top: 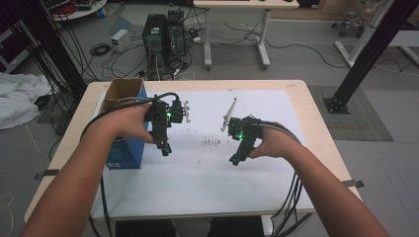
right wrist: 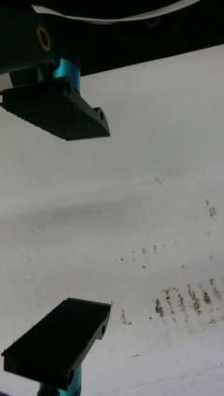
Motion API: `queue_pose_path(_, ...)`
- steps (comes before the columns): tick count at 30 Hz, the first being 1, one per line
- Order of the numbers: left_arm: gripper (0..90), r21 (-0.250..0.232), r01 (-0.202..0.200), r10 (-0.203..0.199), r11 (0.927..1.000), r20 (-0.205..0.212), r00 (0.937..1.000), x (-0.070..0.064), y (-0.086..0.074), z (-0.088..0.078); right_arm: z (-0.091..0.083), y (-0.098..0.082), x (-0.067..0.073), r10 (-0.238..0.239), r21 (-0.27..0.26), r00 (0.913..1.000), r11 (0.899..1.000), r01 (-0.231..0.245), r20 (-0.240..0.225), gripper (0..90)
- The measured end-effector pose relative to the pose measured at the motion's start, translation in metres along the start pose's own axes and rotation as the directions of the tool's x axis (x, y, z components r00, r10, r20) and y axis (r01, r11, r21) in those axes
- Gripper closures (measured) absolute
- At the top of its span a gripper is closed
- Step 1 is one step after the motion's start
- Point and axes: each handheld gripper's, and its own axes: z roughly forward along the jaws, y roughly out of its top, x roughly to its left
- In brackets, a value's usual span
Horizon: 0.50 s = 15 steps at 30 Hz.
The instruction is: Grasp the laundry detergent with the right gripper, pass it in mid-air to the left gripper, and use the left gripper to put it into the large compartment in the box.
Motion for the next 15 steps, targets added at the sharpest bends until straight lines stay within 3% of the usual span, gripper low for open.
queue_pose_path(15, 4.8, 0.006, -0.005, 0.004, 1.0, 0.005, 1.0, -0.0002, 0.0027, 0.0012, -0.0017, 0.0, -0.0002, -0.01, -0.021, 0.9999, 1.0, 0.011, 0.011, 12.3)
